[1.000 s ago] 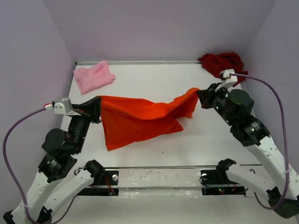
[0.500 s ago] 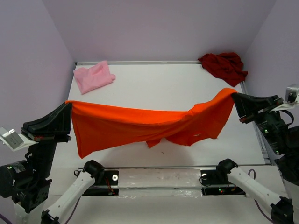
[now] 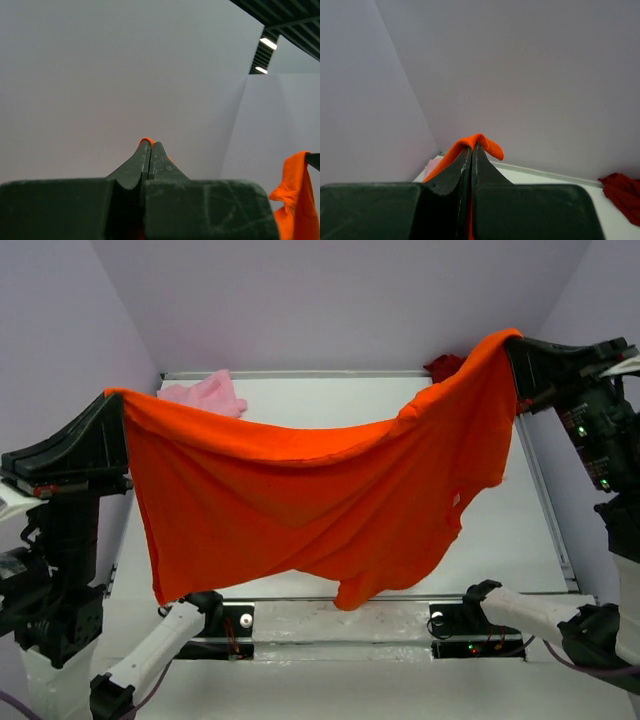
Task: Fold and stack the t-shirts
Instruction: Flatten out the crumpled T-shirt at the center of the board.
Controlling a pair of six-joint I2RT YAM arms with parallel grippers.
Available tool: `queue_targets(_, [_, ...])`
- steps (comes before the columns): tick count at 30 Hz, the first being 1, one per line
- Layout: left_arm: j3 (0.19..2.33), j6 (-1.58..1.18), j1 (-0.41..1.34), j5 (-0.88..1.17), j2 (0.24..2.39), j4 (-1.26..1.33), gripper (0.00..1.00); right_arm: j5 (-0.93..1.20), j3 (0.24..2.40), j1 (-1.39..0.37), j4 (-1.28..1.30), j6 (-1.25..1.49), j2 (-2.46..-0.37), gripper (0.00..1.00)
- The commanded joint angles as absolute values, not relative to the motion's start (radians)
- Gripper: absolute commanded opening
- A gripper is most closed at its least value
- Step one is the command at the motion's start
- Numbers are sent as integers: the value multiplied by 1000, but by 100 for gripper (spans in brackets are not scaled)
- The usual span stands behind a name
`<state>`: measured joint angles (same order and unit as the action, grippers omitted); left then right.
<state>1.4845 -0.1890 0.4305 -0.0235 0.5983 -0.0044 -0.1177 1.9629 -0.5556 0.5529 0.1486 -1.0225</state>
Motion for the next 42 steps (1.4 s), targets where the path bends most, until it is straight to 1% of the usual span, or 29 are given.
queue_targets(1, [1375,-130,440,-167,719,144,0,-261,1981,-551,502,86,-1194,0])
queue_targets(2, [1353,-117,439,-167,741,162,0,-282,1980,-551,488,86,-1219,0])
queue_targets(5, [1251,-112,424,-160,821,247,0,-304,1809,-519,382,127,-1296,0])
queue_targets(9, [1172,-149,332,-94,905,325,0,-226,1686,-411,267,195,-1396,0])
queue_targets(12, [1155,-141,282,-80,939,337,0,-195,1669,-373,221,193,-1443,0])
queue_targets(14, [1161,-129,270,-80,942,338,0,-169,1698,-364,209,155,-1447,0])
queue_targets(16, [1164,-100,265,-118,928,347,0,-144,1730,-364,222,155,-1418,0])
queue_targets(20, [1156,-71,265,-173,804,365,0,-123,1759,-364,235,144,-1336,0])
queue_targets(25, [1245,-71,265,-92,727,200,0,-72,1691,-364,250,173,-1181,0])
queue_targets(29, [1175,-129,267,-11,566,146,0,-34,1582,-364,301,225,-1002,0])
queue_targets(31, [1132,-175,267,-5,499,130,0,-12,1507,-364,324,241,-867,0])
queue_targets(33, [1095,-204,268,44,425,106,0,24,1462,-364,322,290,-742,0])
queue_targets(35, [1111,-222,268,70,403,81,0,52,1526,-364,409,305,-727,0])
queue_targets(38, [1158,-250,265,118,417,71,0,58,1629,-364,457,302,-738,0])
queue_targets(42, [1253,-265,265,94,478,71,0,35,1784,-364,489,299,-824,0])
